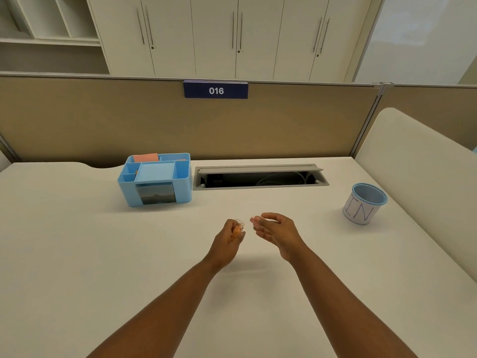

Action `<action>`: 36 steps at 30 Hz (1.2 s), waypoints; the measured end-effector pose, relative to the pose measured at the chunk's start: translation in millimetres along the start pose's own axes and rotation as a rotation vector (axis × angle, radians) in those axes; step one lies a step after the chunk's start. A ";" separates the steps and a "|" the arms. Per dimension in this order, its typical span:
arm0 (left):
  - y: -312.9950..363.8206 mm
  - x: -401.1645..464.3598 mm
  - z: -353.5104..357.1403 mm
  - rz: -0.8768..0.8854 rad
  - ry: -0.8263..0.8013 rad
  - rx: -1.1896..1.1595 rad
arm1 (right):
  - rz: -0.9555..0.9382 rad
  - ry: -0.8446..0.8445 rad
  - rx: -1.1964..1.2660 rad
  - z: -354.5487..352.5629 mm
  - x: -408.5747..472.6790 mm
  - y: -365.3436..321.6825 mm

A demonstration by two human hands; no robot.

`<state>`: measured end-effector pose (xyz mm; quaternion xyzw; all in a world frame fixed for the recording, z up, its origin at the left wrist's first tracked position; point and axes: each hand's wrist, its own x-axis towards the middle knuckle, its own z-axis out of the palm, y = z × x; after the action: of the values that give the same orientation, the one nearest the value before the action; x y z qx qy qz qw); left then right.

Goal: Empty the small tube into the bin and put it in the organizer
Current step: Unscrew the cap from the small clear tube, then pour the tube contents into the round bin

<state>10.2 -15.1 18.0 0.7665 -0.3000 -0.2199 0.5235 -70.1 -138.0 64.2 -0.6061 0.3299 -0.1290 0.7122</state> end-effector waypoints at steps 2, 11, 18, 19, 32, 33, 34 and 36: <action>0.8 1.0 -1.6 -0.010 0.016 -0.048 | -0.017 0.047 0.009 -5.0 2.6 7.5; 0.8 13.7 -6.7 -0.089 0.246 -0.070 | -0.027 0.270 -0.203 -15.0 11.7 50.7; 0.6 24.8 -9.3 -0.104 0.295 -0.048 | -0.113 0.272 -0.365 -6.5 19.3 67.1; 0.5 25.7 -9.0 -0.104 0.303 -0.044 | -0.129 0.273 -0.394 -5.6 20.6 69.2; -1.2 23.5 -13.9 -0.101 0.291 -0.011 | -0.258 0.214 -0.642 -7.0 24.3 82.8; 0.0 22.9 -14.9 -0.103 0.285 -0.018 | -0.251 0.220 -0.644 -7.2 23.7 83.0; 1.3 22.3 -15.5 -0.104 0.277 -0.023 | -0.243 0.222 -0.645 -7.8 23.3 82.8; 5.5 21.2 -16.4 -0.103 0.261 -0.012 | -0.223 0.210 -0.630 -9.8 21.5 81.4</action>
<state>34.9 -20.2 28.4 0.7999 -0.1885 -0.1466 0.5505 -77.8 -139.3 -20.2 -0.8118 0.3567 -0.1595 0.4339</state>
